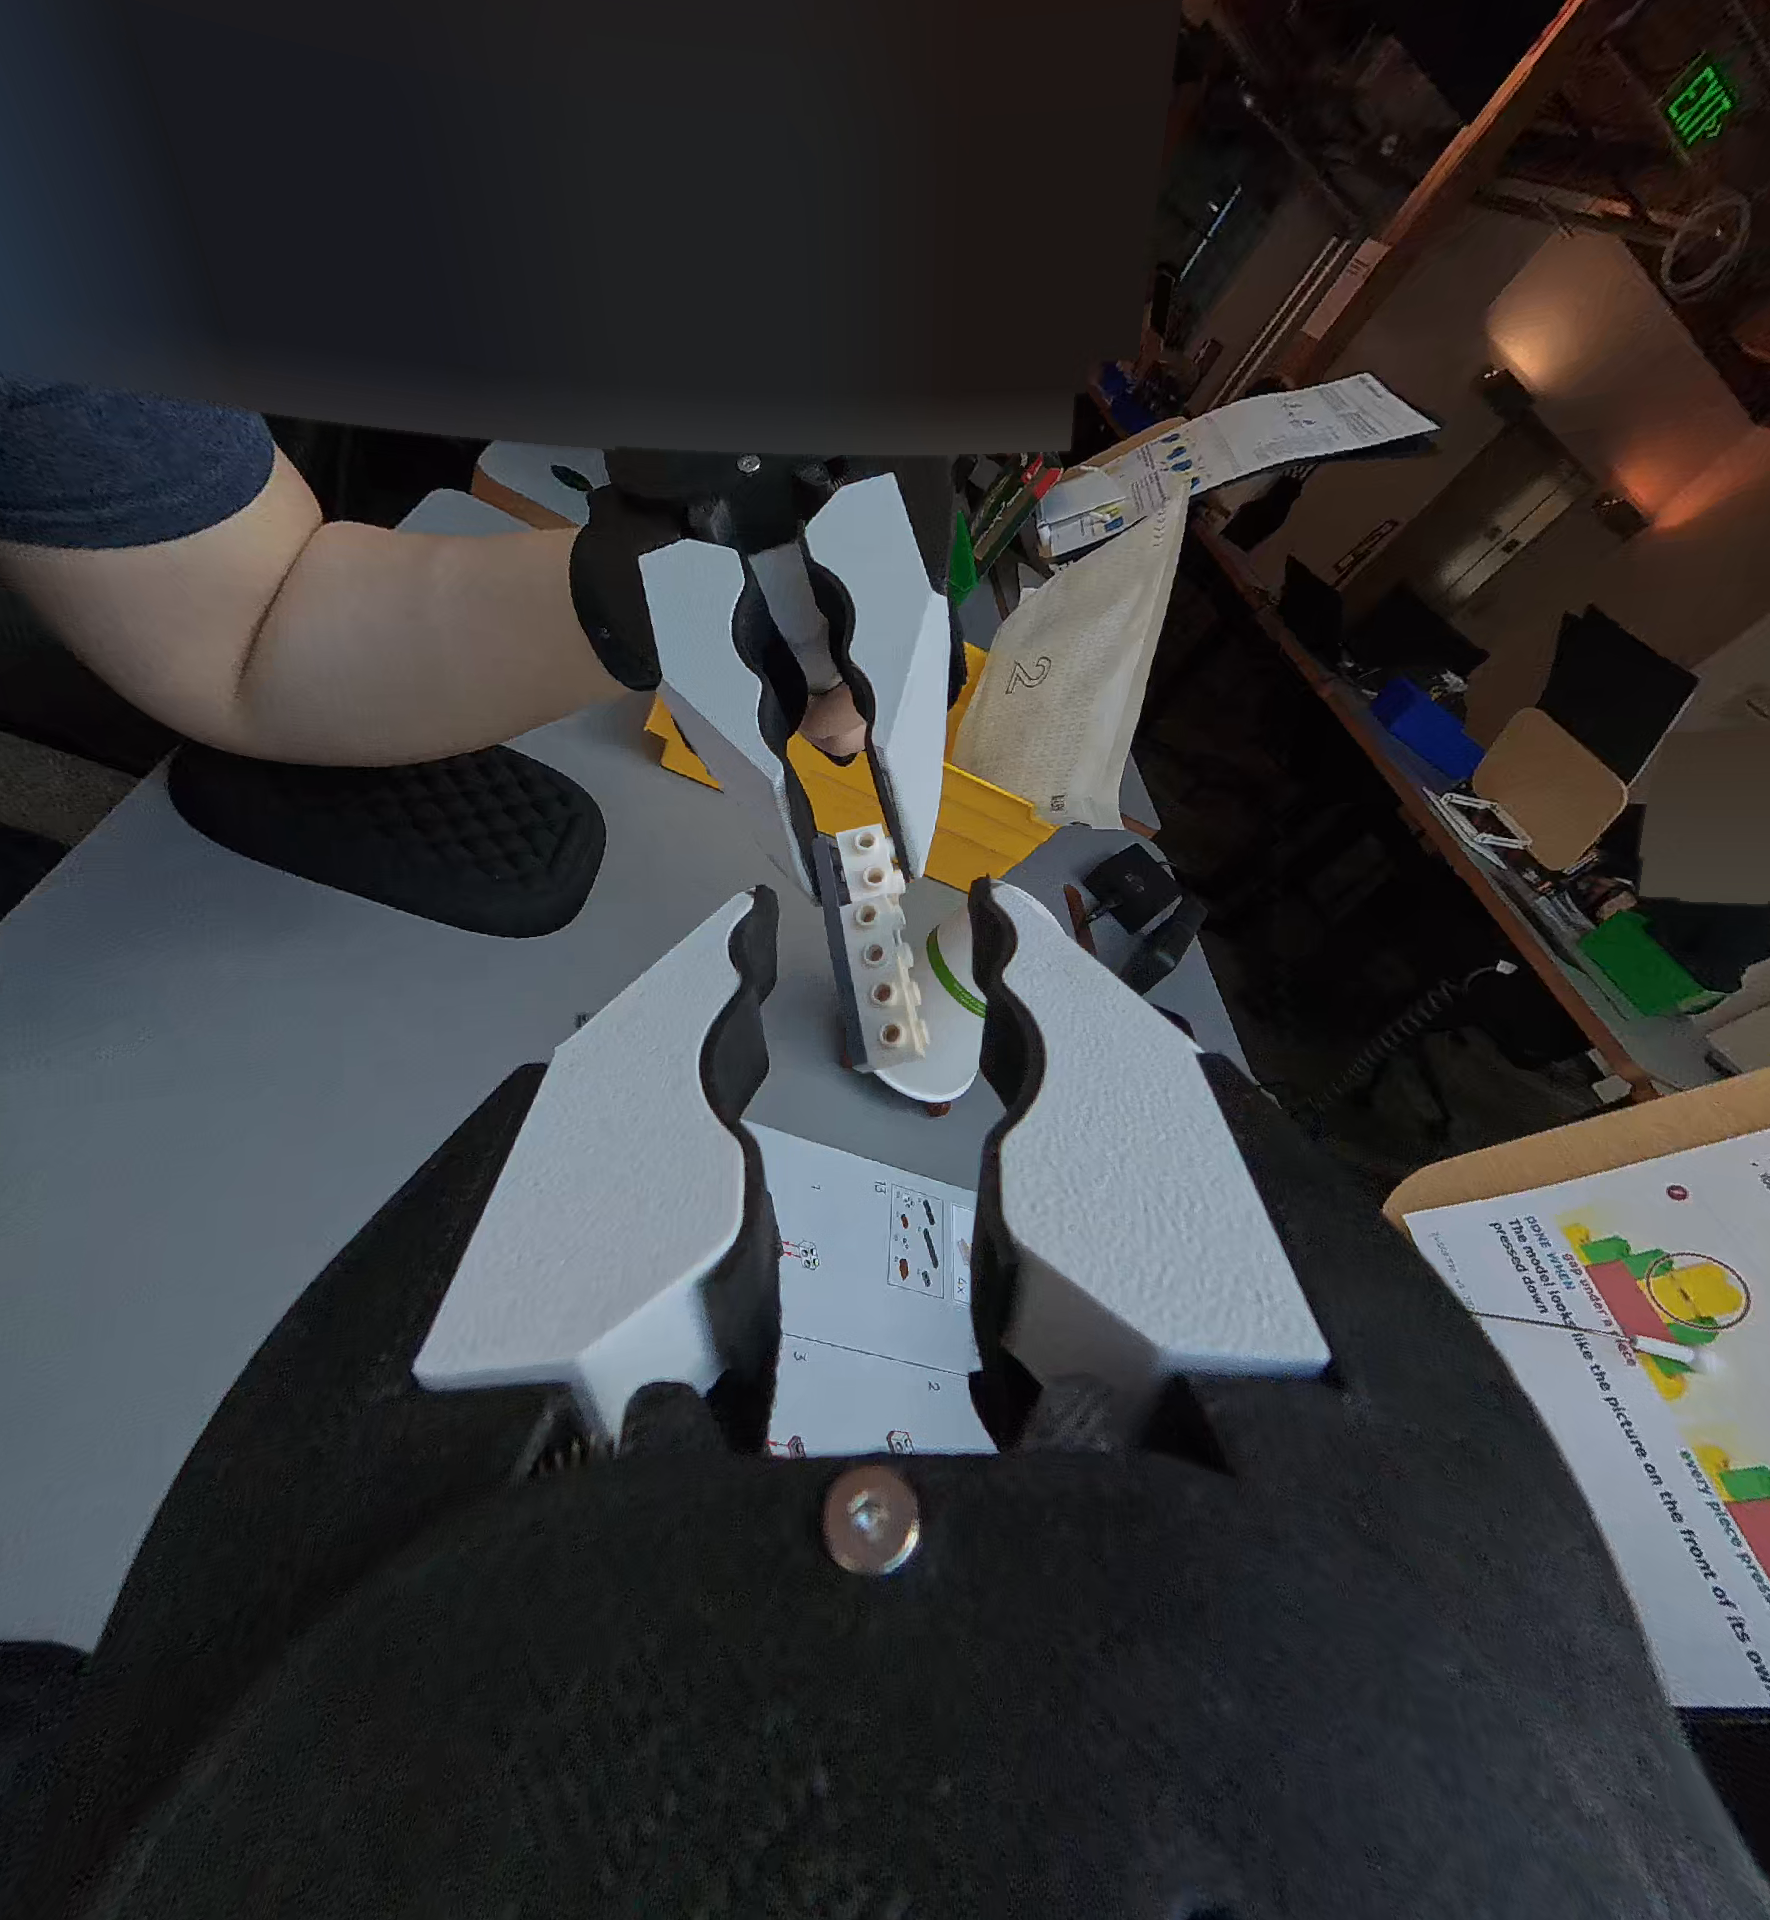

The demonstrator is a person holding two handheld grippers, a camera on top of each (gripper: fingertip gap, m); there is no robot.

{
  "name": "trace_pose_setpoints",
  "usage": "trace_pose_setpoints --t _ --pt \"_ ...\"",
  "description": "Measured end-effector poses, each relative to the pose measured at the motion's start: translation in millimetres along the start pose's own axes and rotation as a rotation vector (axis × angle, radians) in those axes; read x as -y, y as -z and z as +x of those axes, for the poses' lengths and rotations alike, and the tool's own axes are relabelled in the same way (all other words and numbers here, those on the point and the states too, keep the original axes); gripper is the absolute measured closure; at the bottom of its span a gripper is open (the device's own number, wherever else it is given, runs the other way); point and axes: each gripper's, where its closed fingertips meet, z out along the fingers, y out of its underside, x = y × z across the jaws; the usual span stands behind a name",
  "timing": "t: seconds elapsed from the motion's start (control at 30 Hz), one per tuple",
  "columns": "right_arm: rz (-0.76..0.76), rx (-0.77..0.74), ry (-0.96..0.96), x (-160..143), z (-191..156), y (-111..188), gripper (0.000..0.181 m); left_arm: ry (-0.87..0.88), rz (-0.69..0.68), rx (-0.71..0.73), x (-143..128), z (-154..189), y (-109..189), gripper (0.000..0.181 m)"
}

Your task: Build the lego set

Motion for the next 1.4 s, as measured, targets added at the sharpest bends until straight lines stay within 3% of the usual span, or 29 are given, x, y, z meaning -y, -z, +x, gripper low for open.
trace_pose_setpoints --t 0.17,0.37,1.4 --pt "-0.090 0.019 0.045 -8 -9 -6 0.146 -0.006 -0.024 -0.044 -4 9 -4 0.168" --pt "-0.126 0.016 0.062 -8 -11 -8 0.166 0.000 -0.024 -0.059 -5 12 -5 0.168" --pt "-0.141 -0.007 0.088 -12 -9 -8 0.167 0.016 -0.013 -0.057 -5 9 -4 0.168"
